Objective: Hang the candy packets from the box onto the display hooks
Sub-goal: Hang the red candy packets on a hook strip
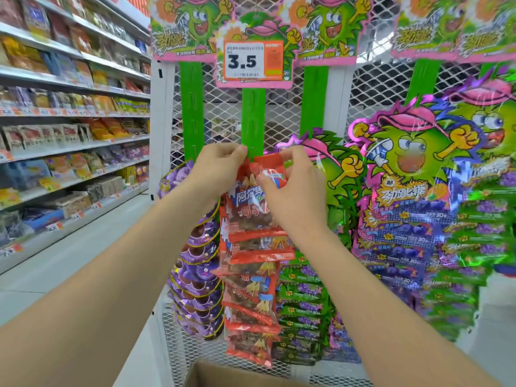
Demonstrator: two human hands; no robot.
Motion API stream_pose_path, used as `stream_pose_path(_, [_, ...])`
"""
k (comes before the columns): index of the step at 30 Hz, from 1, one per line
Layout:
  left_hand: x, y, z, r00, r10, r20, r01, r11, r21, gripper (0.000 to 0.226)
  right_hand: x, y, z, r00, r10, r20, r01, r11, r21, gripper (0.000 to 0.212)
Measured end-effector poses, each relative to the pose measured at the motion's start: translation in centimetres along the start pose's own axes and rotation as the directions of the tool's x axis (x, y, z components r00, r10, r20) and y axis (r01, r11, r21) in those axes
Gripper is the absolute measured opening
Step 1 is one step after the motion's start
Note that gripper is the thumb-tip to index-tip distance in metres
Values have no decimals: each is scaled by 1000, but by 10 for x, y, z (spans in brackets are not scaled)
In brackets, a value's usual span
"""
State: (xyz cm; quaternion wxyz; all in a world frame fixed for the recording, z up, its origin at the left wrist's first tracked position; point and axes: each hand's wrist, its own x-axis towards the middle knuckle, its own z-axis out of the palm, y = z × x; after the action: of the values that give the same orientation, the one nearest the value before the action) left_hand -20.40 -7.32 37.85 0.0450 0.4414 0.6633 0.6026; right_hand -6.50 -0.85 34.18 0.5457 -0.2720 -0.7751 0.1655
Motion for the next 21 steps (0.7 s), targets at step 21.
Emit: stream_pose_path(21, [-234,-288,7,711,-377,594,-178,720,670,12,-315,186,120,44,369,928,-84,927,-365,25])
